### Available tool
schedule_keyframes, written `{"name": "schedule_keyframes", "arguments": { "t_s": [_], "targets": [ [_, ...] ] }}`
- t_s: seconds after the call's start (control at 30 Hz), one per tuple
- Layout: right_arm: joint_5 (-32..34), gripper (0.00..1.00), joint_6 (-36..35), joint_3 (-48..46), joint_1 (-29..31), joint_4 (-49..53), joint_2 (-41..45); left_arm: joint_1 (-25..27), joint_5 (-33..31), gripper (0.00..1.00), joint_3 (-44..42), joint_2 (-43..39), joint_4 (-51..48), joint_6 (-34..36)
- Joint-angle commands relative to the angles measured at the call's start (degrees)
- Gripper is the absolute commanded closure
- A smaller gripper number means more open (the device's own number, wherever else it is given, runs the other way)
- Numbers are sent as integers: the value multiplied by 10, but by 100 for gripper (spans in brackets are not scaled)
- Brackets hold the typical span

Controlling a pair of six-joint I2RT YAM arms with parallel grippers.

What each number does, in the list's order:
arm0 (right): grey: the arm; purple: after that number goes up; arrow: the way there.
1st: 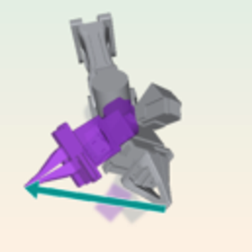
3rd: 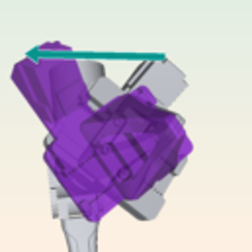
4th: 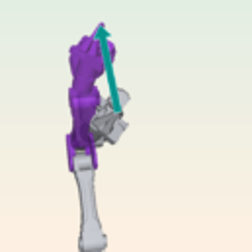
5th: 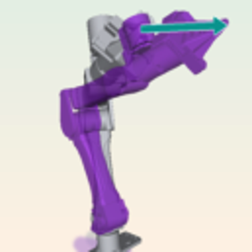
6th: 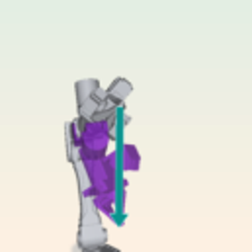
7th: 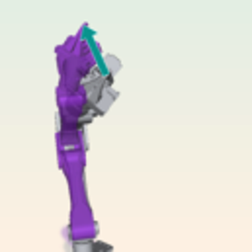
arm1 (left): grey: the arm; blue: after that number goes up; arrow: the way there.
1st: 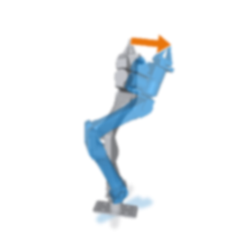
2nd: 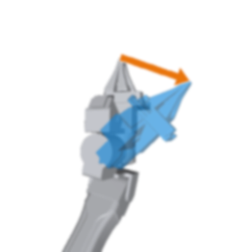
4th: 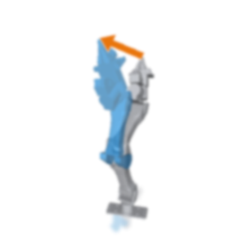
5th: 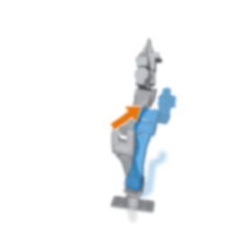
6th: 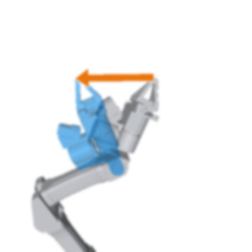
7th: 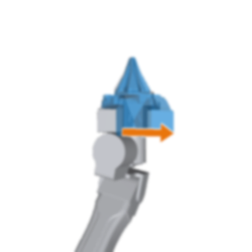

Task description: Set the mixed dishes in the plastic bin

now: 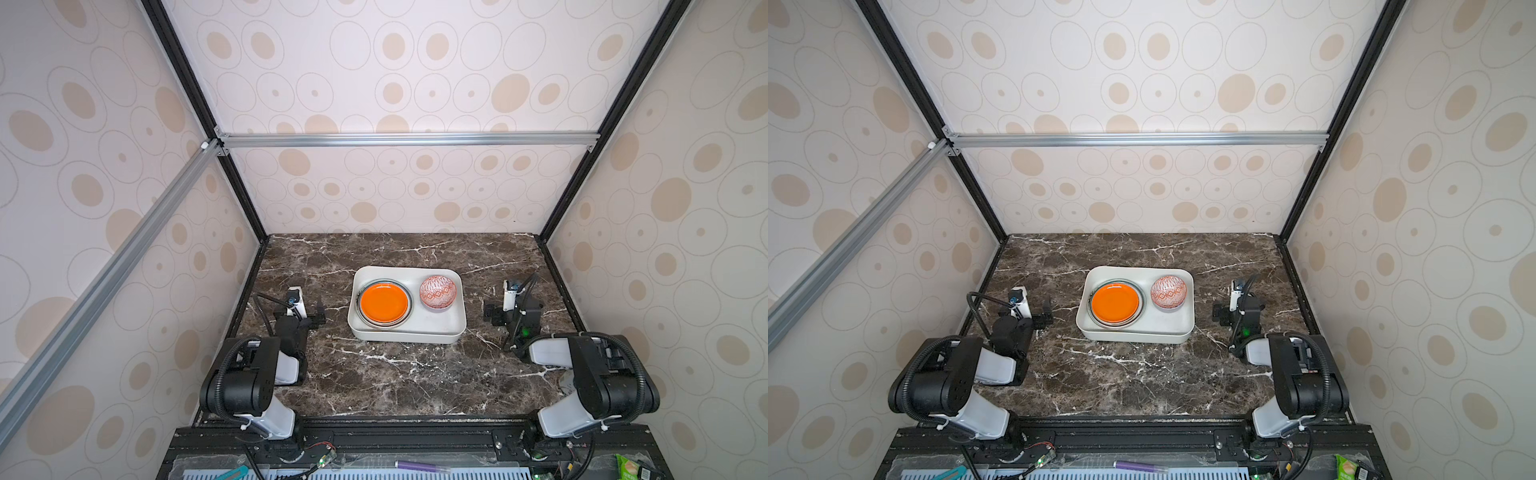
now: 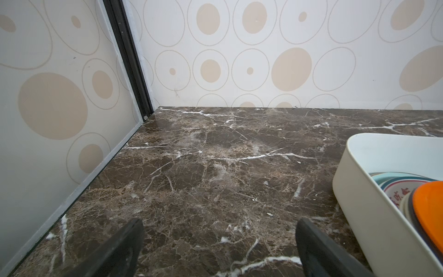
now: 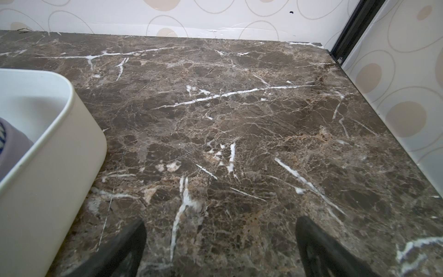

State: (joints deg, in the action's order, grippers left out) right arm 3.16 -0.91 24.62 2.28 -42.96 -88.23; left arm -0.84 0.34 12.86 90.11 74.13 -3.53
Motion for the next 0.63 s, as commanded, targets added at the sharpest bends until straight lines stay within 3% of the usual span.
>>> {"name": "schedule_keyframes", "arguments": {
  "t_s": [0.0,0.6],
  "targets": [
    [-3,0,-3,-1,1,-18,1,2,1,1,4,0,23,16],
    [-4,0,-2,0,0,-18,1,7,-3,1,8,2,19,20]
  ]
}}
